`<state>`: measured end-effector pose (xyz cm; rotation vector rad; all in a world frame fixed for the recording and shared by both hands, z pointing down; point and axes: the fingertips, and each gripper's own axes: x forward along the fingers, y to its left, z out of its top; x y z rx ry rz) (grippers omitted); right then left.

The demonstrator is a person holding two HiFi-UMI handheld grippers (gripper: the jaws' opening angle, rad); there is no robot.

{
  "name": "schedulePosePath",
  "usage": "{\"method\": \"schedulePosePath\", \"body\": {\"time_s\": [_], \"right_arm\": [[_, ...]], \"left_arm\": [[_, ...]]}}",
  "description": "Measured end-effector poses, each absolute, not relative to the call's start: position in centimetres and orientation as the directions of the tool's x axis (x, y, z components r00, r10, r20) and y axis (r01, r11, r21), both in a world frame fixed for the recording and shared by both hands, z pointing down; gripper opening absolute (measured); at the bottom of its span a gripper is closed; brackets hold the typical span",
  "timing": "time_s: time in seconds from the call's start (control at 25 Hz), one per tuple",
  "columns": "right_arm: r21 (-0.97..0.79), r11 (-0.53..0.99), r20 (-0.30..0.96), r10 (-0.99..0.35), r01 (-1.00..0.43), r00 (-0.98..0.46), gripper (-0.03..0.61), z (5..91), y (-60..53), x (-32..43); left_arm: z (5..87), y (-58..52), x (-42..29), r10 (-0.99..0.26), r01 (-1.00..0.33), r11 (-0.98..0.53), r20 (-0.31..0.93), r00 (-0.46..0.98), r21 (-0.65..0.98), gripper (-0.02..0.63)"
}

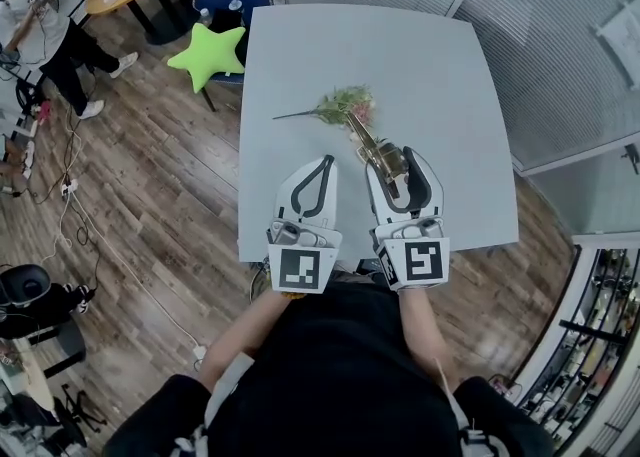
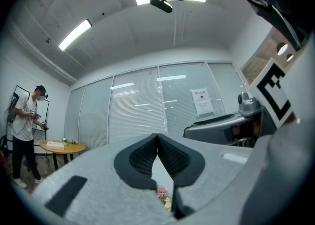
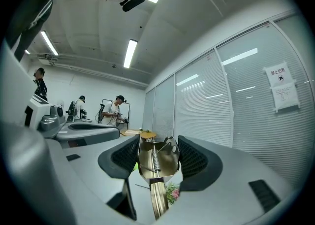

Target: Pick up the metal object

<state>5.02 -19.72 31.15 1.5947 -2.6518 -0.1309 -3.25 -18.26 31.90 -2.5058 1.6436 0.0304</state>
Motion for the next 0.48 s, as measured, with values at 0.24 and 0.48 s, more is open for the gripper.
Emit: {"method": "schedulePosePath", "body": {"time_s": [0.24,0.48], "right_arm": [[0.091,0.456,-0.006,-0.888,-0.885,-0.459,0.242,31.37,-19.54,4.76],[0.084,0.457,-0.001,-0.889,-0.885,-0.459,0.242,31.71,-19.96,4.75]], "left_arm": [[32.12,-17.94,-3.46,-0.912,-0.916,-0.388,-0.098,0.398,-0.106,0.000],[32.39,-18.34,-3.53,-0.917,-0.920,-0.380,-0.092,0.388,-0.095,0.000]]}}
